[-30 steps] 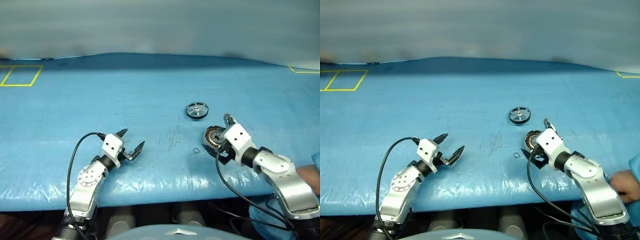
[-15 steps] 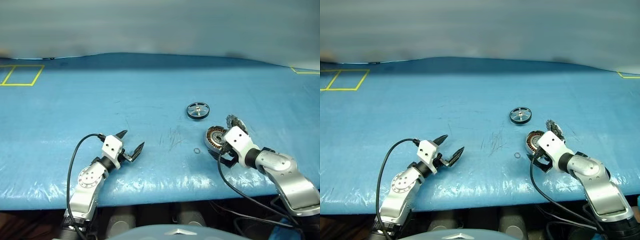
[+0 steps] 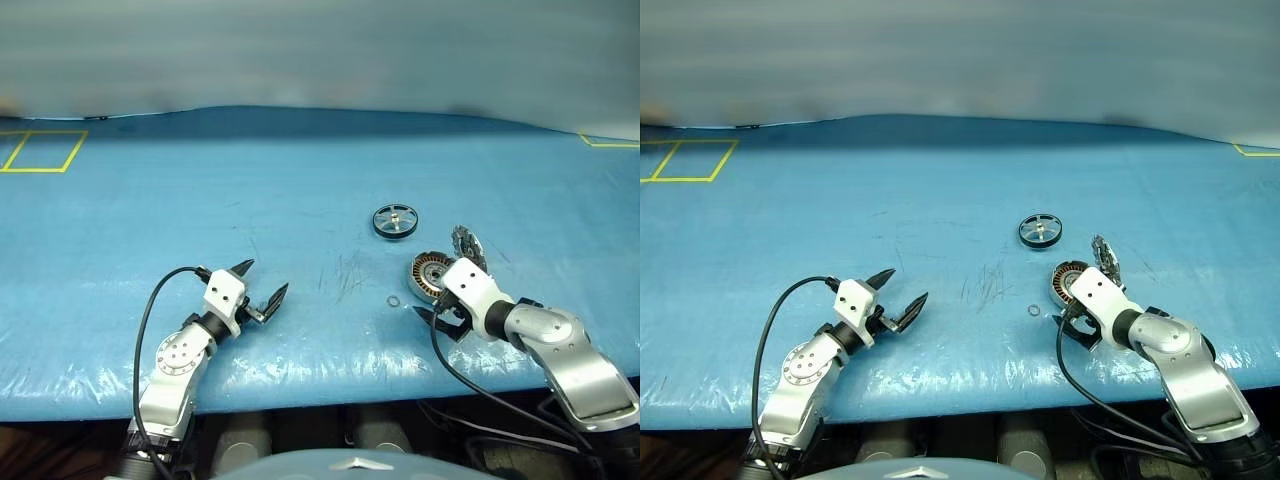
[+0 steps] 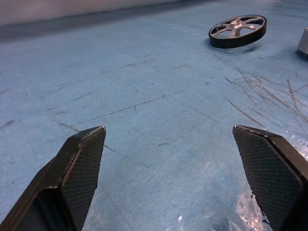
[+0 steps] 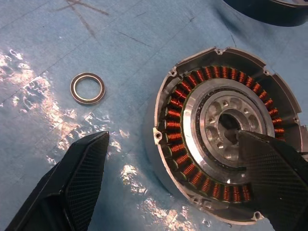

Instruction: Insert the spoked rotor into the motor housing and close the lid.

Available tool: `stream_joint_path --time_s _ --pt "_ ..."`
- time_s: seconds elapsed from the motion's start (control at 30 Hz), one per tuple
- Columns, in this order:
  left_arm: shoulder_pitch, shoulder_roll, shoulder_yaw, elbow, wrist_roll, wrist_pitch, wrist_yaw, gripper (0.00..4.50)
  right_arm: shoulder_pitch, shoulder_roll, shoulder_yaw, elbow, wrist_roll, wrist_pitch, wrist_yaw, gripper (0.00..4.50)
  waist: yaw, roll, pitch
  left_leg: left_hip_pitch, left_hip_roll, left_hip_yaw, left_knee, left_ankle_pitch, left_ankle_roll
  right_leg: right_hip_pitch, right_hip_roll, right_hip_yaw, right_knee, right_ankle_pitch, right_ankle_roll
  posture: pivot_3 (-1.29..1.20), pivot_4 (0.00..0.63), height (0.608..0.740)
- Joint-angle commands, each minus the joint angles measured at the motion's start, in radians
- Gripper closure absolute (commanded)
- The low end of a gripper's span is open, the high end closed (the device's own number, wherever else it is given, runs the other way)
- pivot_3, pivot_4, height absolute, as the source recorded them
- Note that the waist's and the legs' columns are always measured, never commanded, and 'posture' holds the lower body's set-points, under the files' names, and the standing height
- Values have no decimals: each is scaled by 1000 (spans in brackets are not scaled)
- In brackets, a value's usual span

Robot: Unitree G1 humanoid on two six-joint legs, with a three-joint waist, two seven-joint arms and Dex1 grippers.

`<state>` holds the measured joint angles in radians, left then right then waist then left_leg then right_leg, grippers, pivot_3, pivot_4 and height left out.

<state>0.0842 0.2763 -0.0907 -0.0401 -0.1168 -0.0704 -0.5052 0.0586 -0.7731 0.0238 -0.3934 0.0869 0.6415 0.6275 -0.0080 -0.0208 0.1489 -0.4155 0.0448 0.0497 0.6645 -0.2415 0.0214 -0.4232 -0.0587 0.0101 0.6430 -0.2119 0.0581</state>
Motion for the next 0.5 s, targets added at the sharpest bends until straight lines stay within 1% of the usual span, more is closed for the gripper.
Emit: stream_joint_path --time_s 0.03,0.13,0.3,0.33,0.5 --pt "-2 -3 -3 -4 4 -11 3 0 -19 -12 19 28 -14 6 15 23 0 0 0 0 0 0 0 0 0 0 0 0 0 0 0 0 150 740" --pt "0 -4 -3 -5 3 -10 6 0 -26 -25 37 40 -26 7 30 628 1 0 0 0 0 0 0 0 0 1 0 0 0 0 0 0 150 740" --pt "5 -5 -1 -6 4 -12 12 0 -27 -38 56 34 -43 9 45 2276 4 -2 -1 1 0 -1 0 0 0 2 0 -1 0 0 0 0 150 740" --pt "6 -6 -1 -7 4 -11 12 0 -26 -41 63 34 -45 12 51 2375 4 -2 -1 1 0 -1 0 0 0 2 0 -1 0 0 0 0 150 740" --pt "6 -5 -2 -8 5 -10 15 0 -25 -50 82 48 -63 4 52 2375 9 -3 -2 4 0 -2 0 0 0 6 0 -2 -1 0 0 0 150 740"
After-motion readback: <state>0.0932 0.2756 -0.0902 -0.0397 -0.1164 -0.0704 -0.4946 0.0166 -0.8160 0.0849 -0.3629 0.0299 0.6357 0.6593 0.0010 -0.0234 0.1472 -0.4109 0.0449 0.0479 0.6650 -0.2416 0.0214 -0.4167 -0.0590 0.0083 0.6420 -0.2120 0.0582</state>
